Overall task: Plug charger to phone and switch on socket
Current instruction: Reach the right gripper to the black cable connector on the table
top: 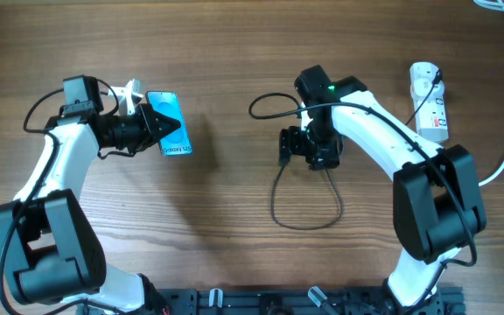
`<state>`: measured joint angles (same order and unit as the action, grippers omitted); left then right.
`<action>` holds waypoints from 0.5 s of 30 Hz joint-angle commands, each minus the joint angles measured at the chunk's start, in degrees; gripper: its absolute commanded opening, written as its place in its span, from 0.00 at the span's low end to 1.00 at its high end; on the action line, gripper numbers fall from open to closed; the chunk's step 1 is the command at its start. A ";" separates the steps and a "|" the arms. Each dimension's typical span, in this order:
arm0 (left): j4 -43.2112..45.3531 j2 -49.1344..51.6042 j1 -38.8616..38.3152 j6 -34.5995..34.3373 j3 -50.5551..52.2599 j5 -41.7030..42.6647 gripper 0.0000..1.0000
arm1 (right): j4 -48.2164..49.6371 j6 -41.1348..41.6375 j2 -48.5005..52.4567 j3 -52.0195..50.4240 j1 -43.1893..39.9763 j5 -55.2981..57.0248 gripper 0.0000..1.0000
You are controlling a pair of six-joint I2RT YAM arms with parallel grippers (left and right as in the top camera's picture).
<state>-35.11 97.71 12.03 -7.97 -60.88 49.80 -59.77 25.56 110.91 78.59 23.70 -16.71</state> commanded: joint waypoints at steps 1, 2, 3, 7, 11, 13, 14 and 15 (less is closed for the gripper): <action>0.22 -0.50 0.13 1.33 0.02 1.11 0.04 | 2.10 0.13 0.63 -1.36 0.22 3.58 1.00; 0.22 -0.50 0.13 1.33 0.02 1.14 0.04 | 3.17 0.17 0.63 -1.36 0.22 3.48 1.00; 0.22 -0.50 0.13 1.33 0.02 1.14 0.04 | 4.66 0.13 0.63 -1.36 0.22 3.15 0.99; 0.22 -0.50 0.13 1.33 0.02 1.14 0.04 | 6.73 0.13 0.63 -1.36 0.22 3.13 1.00; 0.22 -0.50 0.13 1.33 0.02 1.14 0.04 | 6.97 0.07 0.63 -1.36 0.22 2.51 1.00; 0.22 -0.50 0.13 1.31 0.02 1.16 0.04 | 6.99 0.09 0.63 -1.36 0.22 2.51 1.00; 0.20 -0.50 0.13 1.31 0.02 1.14 0.04 | 6.99 0.09 0.63 -1.36 0.22 2.51 0.99; 0.22 -0.50 0.13 1.31 0.02 1.14 0.04 | 6.97 0.11 0.63 -1.36 0.22 2.51 0.99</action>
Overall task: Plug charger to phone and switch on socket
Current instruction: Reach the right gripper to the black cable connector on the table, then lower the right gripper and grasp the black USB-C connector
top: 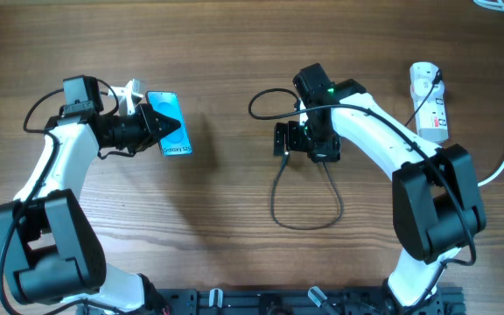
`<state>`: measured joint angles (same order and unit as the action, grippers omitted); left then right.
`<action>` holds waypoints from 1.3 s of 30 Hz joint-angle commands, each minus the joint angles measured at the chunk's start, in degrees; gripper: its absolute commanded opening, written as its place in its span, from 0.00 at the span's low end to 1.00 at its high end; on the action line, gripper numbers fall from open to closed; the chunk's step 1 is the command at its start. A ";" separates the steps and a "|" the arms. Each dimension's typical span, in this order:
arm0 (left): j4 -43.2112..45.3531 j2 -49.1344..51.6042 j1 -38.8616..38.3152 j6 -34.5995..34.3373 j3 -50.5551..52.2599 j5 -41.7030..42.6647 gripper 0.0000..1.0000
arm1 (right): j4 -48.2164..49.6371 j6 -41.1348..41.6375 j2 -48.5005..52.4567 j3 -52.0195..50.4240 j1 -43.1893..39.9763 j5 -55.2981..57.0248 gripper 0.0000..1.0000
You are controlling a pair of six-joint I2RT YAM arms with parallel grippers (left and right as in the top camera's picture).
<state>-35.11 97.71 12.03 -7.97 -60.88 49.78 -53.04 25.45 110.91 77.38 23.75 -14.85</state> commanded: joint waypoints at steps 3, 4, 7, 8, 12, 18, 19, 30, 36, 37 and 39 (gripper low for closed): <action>0.20 -0.50 0.13 1.31 0.02 1.18 0.04 | 0.04 0.46 0.63 -0.15 0.17 0.63 0.93; 0.20 -0.50 0.13 1.31 0.02 1.18 0.04 | -0.17 0.90 0.63 -0.15 0.17 0.63 0.91; 0.20 -0.50 0.13 1.31 0.02 1.18 0.04 | -0.61 2.82 0.63 -0.15 0.20 0.63 0.86; 0.20 -0.50 0.13 1.31 0.02 1.18 0.04 | -0.72 3.50 0.63 -0.15 0.24 0.66 0.84; 0.20 -0.50 0.13 1.31 0.02 1.18 0.04 | -0.68 4.70 0.63 -0.17 0.79 1.05 0.80; 0.20 -0.50 0.13 1.31 0.02 1.18 0.04 | -0.57 6.75 0.66 -0.17 1.92 1.97 0.79; 0.20 -0.50 0.13 1.31 0.02 1.18 0.04 | -0.52 8.11 0.66 -0.24 2.25 2.05 0.77; 0.20 -0.50 0.13 1.31 0.02 1.18 0.04 | -0.07 19.26 1.11 -1.14 9.57 13.55 0.71; 0.20 -0.50 0.13 1.31 0.02 1.18 0.04 | 1.60 19.78 1.95 -1.14 11.13 13.99 0.66; 0.17 -0.50 0.13 1.31 0.02 1.18 0.04 | 1.70 19.78 2.19 -1.14 11.13 13.99 0.66; 0.20 -0.50 0.13 1.31 0.02 1.18 0.04 | 1.84 19.98 3.23 -1.14 11.13 13.99 0.66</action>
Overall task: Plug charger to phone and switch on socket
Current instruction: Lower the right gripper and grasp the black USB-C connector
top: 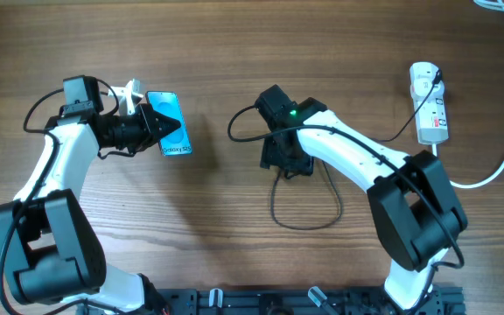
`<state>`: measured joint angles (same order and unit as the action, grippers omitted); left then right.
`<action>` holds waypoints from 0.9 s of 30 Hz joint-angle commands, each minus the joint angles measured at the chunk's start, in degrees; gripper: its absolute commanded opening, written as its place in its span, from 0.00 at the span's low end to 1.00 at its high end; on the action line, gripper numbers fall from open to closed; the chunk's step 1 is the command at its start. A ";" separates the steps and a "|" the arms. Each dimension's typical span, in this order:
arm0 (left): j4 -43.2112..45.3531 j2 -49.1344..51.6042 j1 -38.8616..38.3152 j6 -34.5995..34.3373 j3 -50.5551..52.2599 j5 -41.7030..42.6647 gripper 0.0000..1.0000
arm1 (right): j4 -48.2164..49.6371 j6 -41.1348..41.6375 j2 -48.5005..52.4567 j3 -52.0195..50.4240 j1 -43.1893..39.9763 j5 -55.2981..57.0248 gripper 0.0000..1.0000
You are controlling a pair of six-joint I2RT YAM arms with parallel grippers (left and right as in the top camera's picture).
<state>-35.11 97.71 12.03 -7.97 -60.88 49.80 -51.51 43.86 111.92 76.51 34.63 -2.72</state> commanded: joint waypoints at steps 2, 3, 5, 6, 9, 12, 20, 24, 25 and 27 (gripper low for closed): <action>0.20 -0.50 0.13 1.31 0.02 1.16 0.04 | 0.44 1.79 3.26 -0.31 0.24 1.84 0.66; 0.20 -0.50 0.13 1.31 0.02 1.14 0.04 | 0.61 2.08 4.07 -0.33 0.24 1.86 0.66; 0.20 -0.50 0.13 1.31 0.02 1.16 0.04 | 0.74 2.84 4.98 -0.37 0.24 1.84 0.66; 0.20 -0.50 0.13 1.31 0.02 1.16 0.04 | 0.96 2.82 5.38 -0.42 0.24 1.84 0.64; 0.20 -0.50 0.13 1.31 0.02 1.14 0.04 | 0.96 2.82 6.38 -0.42 0.24 1.84 0.59; 0.20 -0.50 0.13 1.31 0.02 1.16 0.04 | 0.76 2.82 6.82 -0.42 0.24 1.31 0.45; 0.20 -0.50 0.13 1.31 0.02 1.14 0.04 | 0.31 2.84 6.82 -0.42 0.24 0.57 0.13; 0.20 -0.50 0.13 1.31 0.02 1.14 0.04 | 0.46 2.78 6.82 -0.42 0.24 0.59 0.11; 0.20 -0.50 0.13 1.31 0.02 1.16 0.04 | 0.48 2.80 6.82 -0.42 0.24 0.59 0.11; 0.20 -0.50 0.13 1.31 0.02 1.14 0.04 | 0.59 2.78 6.82 -0.42 0.24 0.59 0.10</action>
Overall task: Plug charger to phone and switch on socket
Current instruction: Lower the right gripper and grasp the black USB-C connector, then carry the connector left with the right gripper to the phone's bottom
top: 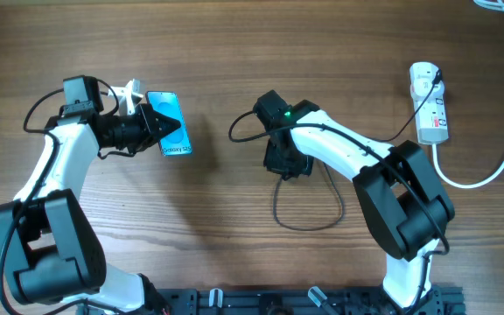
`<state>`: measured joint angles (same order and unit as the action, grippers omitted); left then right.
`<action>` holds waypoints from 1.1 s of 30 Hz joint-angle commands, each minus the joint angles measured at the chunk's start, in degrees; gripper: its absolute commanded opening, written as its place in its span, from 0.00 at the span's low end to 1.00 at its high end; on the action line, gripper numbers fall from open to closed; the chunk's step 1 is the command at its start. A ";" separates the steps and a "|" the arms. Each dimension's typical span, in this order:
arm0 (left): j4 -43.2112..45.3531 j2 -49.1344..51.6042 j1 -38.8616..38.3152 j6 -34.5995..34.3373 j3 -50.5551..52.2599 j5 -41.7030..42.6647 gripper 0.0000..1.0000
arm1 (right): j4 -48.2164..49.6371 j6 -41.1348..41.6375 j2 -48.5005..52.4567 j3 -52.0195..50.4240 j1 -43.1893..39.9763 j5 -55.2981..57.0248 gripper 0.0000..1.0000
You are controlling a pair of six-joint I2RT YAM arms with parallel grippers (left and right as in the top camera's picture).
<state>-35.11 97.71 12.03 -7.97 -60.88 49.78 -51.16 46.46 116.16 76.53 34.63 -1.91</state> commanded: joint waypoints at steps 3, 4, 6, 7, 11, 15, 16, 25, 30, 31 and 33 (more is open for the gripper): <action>0.20 -0.50 0.13 1.31 0.02 1.18 0.04 | 0.72 0.09 2.58 -0.44 0.22 0.00 0.04; 0.20 -0.50 0.13 1.31 0.02 1.18 0.04 | 0.83 -0.04 2.58 -0.44 0.22 0.39 0.04; 0.20 -0.50 0.13 1.31 0.02 1.18 0.04 | 1.05 -1.77 2.58 -0.44 0.22 1.22 0.04; 0.20 -0.50 0.13 1.31 0.02 1.18 0.04 | 1.44 -3.69 2.58 -0.44 0.22 1.07 0.04; 0.22 -0.50 0.13 1.11 0.02 1.22 0.04 | 2.75 -12.59 1.99 -0.22 0.17 -4.35 0.04; 0.22 -0.50 0.13 1.14 0.02 1.22 0.04 | 4.57 -24.74 -0.72 0.28 0.17 -11.56 0.04; 0.22 -0.50 0.13 1.14 0.02 1.22 0.04 | 5.27 -27.43 -1.86 0.28 0.17 -13.79 0.04; 0.31 -0.50 0.09 1.18 0.02 2.29 0.04 | 6.60 -63.93 -8.07 0.20 1.38 -61.59 0.04; 0.50 -0.50 0.09 1.75 0.02 4.52 0.04 | 10.27 -64.87 -7.93 -1.90 4.44 -62.42 0.04; 0.55 -0.50 0.09 1.81 0.02 5.20 0.04 | 12.35 -62.60 -7.93 -2.49 5.09 -61.94 0.04; 0.70 -0.50 0.09 1.81 0.02 6.01 0.04 | 18.36 -56.61 -7.93 -4.17 6.58 -61.53 0.04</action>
<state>-34.94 97.71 12.03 -7.77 -60.88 51.11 -38.72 -13.41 108.73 75.07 38.96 -58.67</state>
